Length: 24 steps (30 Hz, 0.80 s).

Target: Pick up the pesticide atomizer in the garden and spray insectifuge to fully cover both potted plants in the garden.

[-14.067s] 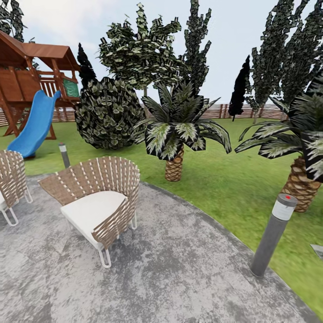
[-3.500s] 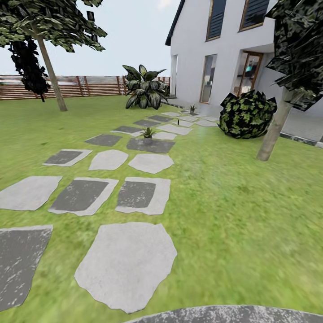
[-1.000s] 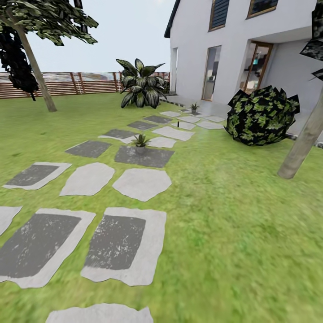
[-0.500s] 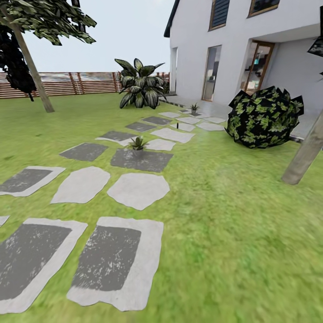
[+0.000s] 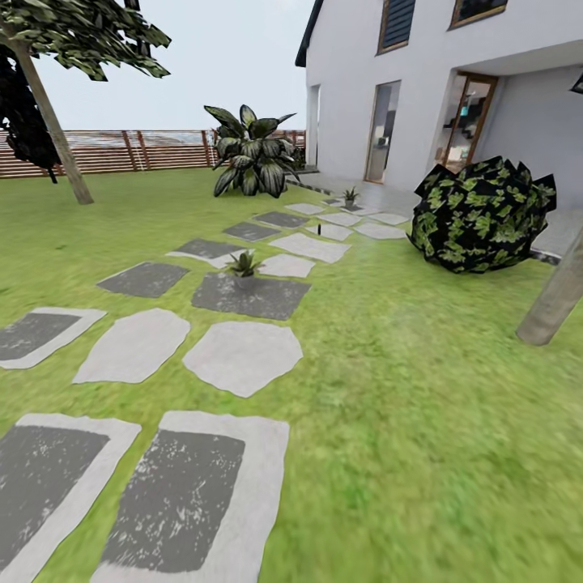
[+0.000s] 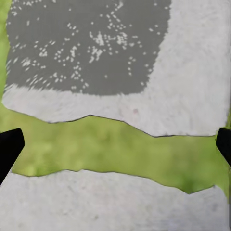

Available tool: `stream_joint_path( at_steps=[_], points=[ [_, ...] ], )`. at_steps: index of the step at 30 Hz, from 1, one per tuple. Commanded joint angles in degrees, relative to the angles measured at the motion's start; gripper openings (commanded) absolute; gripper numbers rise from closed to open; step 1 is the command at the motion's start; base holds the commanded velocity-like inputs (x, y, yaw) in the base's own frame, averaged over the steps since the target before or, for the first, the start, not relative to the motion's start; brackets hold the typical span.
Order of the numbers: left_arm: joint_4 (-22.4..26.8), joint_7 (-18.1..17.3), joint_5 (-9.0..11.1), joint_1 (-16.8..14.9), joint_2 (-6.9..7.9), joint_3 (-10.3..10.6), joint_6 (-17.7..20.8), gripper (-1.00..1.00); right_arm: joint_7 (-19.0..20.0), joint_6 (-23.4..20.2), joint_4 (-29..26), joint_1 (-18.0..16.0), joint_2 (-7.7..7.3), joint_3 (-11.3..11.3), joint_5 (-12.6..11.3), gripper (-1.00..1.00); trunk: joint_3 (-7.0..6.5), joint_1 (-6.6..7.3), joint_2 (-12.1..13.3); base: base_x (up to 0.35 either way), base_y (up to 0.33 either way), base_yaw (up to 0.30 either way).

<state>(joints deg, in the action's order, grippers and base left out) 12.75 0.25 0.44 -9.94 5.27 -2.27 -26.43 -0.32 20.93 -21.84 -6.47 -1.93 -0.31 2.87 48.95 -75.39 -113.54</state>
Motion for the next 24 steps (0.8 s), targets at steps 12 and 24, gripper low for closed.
stream_joint_path(
  at_steps=[12, 24],
  points=[
    [-0.7, 0.4, 0.0, 0.4, 0.69, -0.2, -0.6, 1.00, 0.0, 0.2, 0.1, 0.0, 0.01, 0.1, 0.4, 1.00, 0.05, -0.03, 0.0, 0.337, -0.017, 0.000],
    [-0.8, 0.5, 0.1, 0.4, 0.54, -0.2, -0.6, 1.00, 0.0, 0.2, 0.1, 0.0, 0.08, 0.5, 0.5, 1.00, 0.05, -0.03, 0.0, 0.339, 0.000, 0.000]
  ],
)
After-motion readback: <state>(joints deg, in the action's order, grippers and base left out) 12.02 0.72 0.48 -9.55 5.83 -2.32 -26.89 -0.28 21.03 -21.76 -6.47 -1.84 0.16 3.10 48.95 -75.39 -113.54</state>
